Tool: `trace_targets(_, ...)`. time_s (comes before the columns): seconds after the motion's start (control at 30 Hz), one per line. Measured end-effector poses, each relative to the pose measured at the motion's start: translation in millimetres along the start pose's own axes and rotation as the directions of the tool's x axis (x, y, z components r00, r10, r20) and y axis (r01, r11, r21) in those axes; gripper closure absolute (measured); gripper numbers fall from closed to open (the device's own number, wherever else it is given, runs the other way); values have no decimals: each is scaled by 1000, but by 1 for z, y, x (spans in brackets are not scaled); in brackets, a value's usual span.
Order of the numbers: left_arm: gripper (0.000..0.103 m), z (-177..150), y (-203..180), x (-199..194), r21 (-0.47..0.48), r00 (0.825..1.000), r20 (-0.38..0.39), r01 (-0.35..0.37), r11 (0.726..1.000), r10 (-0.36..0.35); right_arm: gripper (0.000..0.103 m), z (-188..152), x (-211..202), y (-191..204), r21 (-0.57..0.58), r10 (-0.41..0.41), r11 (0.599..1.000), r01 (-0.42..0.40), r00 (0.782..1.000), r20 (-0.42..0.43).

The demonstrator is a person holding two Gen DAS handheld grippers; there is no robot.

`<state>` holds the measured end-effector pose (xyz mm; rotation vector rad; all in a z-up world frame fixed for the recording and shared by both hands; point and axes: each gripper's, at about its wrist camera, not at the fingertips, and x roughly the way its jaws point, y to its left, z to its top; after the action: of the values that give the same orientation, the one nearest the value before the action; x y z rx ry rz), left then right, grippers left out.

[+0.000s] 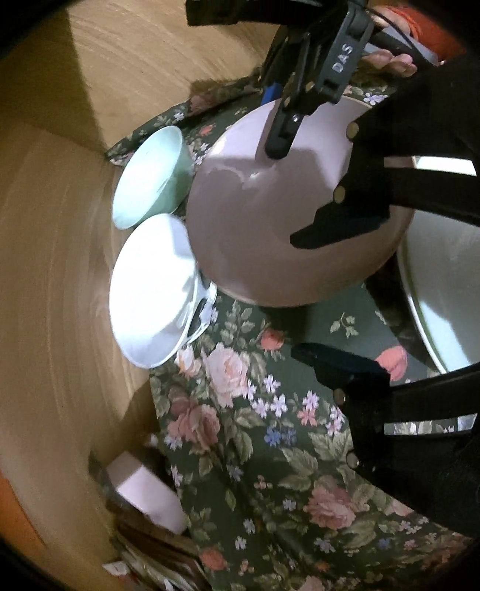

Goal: Organize plates and bowls

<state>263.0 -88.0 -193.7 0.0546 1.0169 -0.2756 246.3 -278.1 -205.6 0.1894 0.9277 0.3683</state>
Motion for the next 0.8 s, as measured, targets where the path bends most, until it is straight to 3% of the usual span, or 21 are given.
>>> trace_targets(0.07, 64, 0, -3, 4, 6, 1000, -12, 13, 1000, -13, 82, 0, 3, 0, 1, 11, 1000, -11, 1000, -12)
trace_targets(0.23, 76, -1, -7, 14, 13, 999, -37, 40, 999, -40, 83, -2, 7, 7, -28, 8, 1000, -9, 1000, -21)
trace_targets(0.8, 77, -3, -11, -2, 12, 999, 10, 36, 999, -36, 83, 3, -18, 10, -3, 22, 1000, -22, 999, 30)
